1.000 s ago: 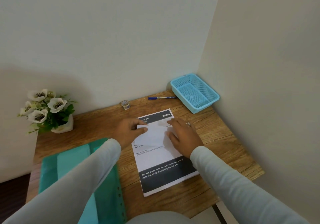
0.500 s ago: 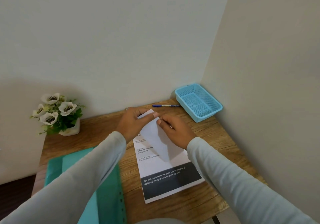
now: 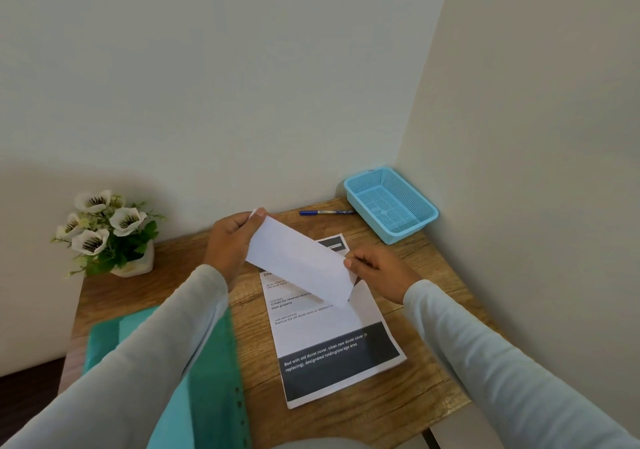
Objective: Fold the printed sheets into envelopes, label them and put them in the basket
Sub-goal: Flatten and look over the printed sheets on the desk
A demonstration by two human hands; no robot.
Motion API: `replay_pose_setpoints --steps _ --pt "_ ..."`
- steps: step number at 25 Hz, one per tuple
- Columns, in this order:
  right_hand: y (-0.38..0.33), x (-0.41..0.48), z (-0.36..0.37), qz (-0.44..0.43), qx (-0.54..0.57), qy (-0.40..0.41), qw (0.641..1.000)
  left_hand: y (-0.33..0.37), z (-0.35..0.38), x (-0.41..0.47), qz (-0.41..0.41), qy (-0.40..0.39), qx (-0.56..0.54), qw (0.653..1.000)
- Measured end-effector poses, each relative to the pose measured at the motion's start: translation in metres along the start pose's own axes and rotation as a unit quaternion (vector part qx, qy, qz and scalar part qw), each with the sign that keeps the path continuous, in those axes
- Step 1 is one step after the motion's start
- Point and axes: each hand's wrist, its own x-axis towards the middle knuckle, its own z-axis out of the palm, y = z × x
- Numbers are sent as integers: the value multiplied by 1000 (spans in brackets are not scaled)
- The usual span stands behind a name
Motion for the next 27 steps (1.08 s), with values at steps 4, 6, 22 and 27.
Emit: replay_pose_setpoints --steps 4,6,22,27 --pt "5 2 -15 4 -13 98 995 -21 -9 2 4 22 77 997" --pt "0 5 -24 -22 -32 127 991 -26 -13 -1 36 25 186 982" --pt "-38 22 -7 -17 244 115 963 11 50 -16 29 -60 6 998" --pt "-42 24 -2 -25 324 114 939 5 53 -20 -37 -40 -127 990"
